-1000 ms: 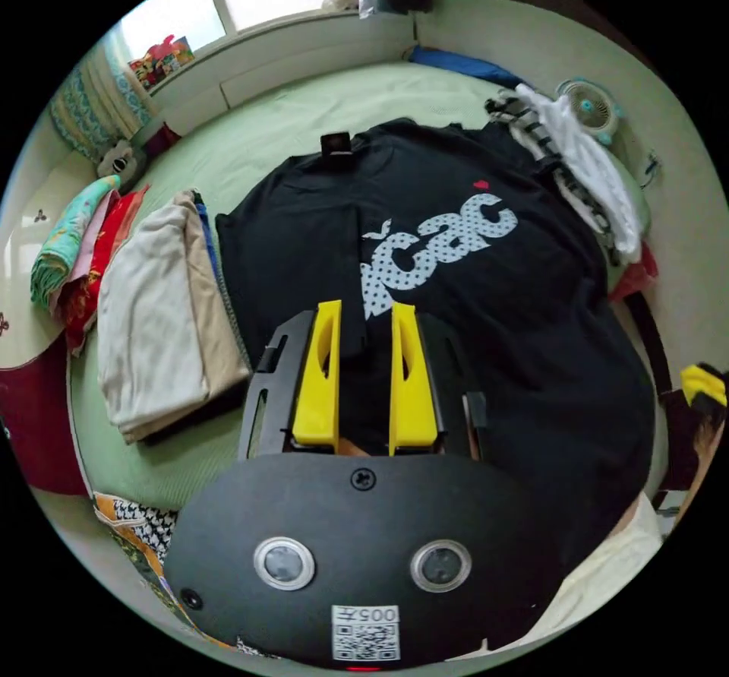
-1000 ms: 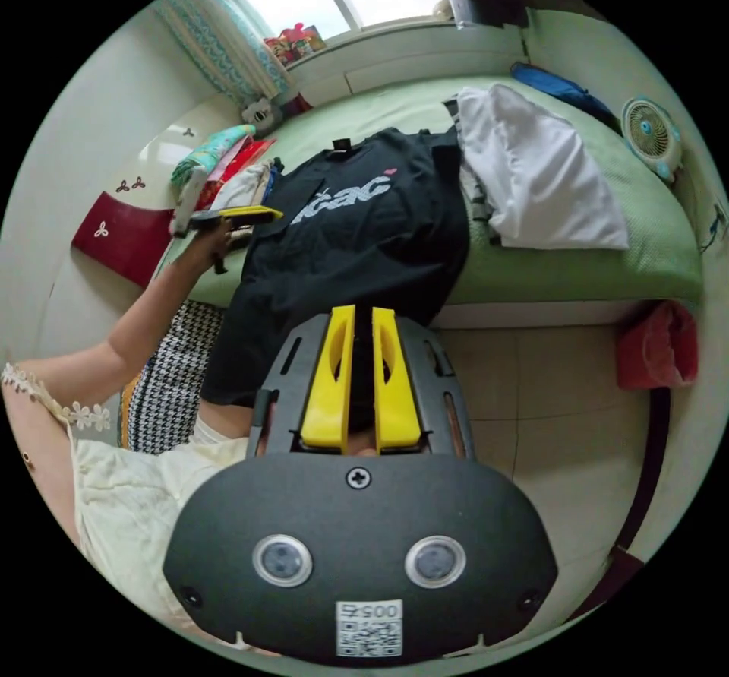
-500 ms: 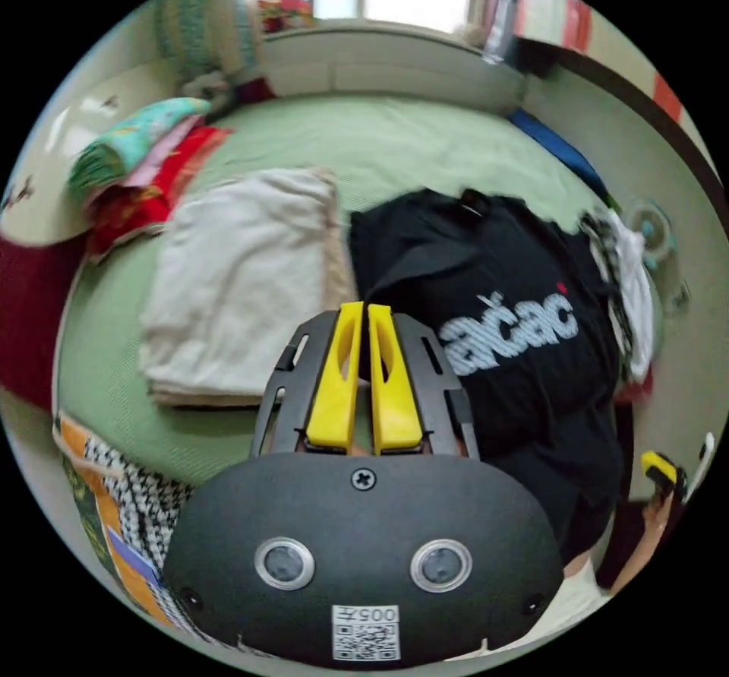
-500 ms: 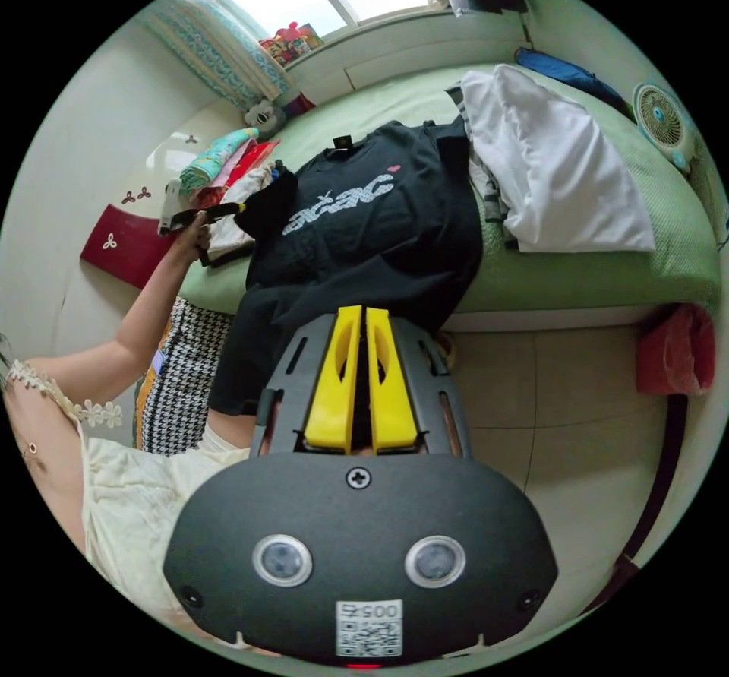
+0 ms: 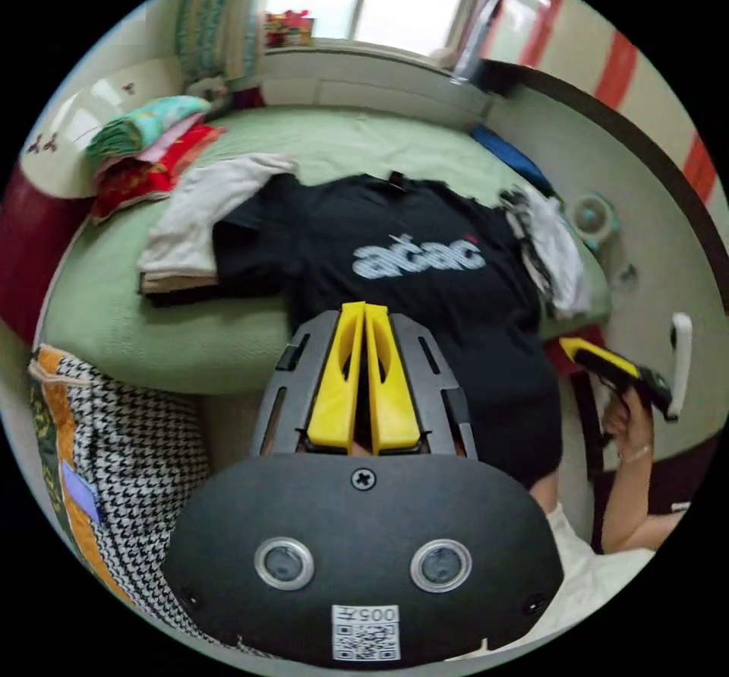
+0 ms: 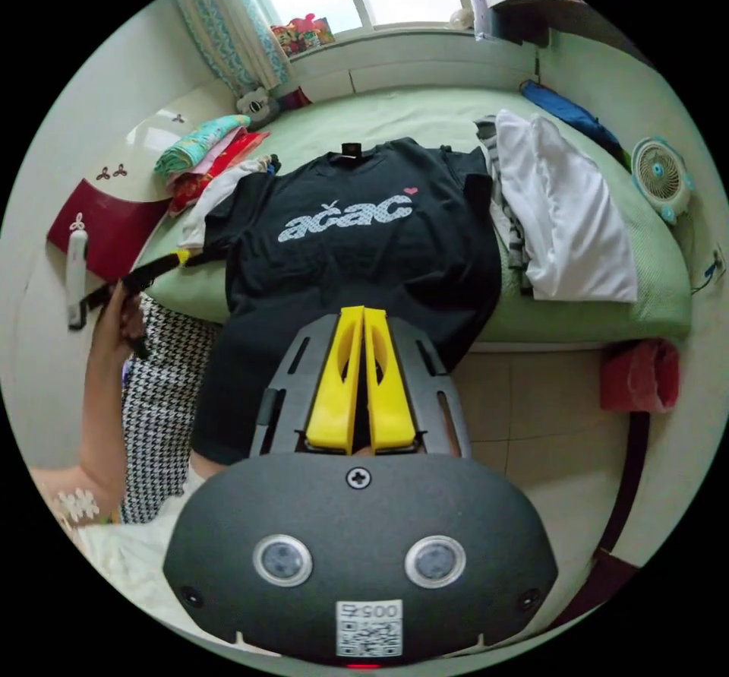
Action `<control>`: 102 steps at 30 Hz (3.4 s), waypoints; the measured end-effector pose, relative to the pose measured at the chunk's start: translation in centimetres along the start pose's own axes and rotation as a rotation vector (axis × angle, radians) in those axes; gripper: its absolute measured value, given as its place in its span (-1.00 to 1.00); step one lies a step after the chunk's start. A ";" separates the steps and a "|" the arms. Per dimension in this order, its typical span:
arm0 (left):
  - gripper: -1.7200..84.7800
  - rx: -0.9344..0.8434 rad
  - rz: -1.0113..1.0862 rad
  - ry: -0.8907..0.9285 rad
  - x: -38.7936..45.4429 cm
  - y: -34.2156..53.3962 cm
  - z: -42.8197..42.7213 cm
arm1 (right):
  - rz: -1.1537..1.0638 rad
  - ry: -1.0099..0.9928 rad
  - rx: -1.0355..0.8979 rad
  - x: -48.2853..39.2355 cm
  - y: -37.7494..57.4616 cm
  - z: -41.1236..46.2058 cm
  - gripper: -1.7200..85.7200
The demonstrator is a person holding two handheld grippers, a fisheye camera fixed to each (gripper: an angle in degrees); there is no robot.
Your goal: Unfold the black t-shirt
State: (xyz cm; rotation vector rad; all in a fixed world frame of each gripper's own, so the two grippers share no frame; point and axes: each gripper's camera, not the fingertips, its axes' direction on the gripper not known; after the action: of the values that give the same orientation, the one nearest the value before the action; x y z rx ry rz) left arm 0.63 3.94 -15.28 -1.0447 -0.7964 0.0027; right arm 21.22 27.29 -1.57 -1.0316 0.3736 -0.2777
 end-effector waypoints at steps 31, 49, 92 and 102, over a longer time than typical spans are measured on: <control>-0.97 -0.098 0.081 -0.133 9.7 3.9 8.2 | -0.041 0.148 -0.069 -9.5 -1.0 13.6 -0.98; -0.97 -0.097 0.075 -0.125 11.1 4.5 9.9 | -0.043 0.132 -0.073 -9.5 -1.0 15.2 -0.98; -0.97 -0.090 0.093 -0.174 13.8 5.1 12.5 | -0.061 0.164 -0.076 -9.5 -0.3 15.4 -0.98; -0.97 -0.089 0.091 -0.169 14.1 5.1 12.9 | -0.068 0.181 -0.077 -9.9 -0.1 15.3 -0.98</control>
State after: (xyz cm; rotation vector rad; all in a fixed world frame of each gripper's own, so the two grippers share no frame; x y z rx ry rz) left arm 5.13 21.61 -7.71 -1.1759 -0.9074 0.1359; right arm 18.85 43.04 7.22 -1.0995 0.5163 -0.4226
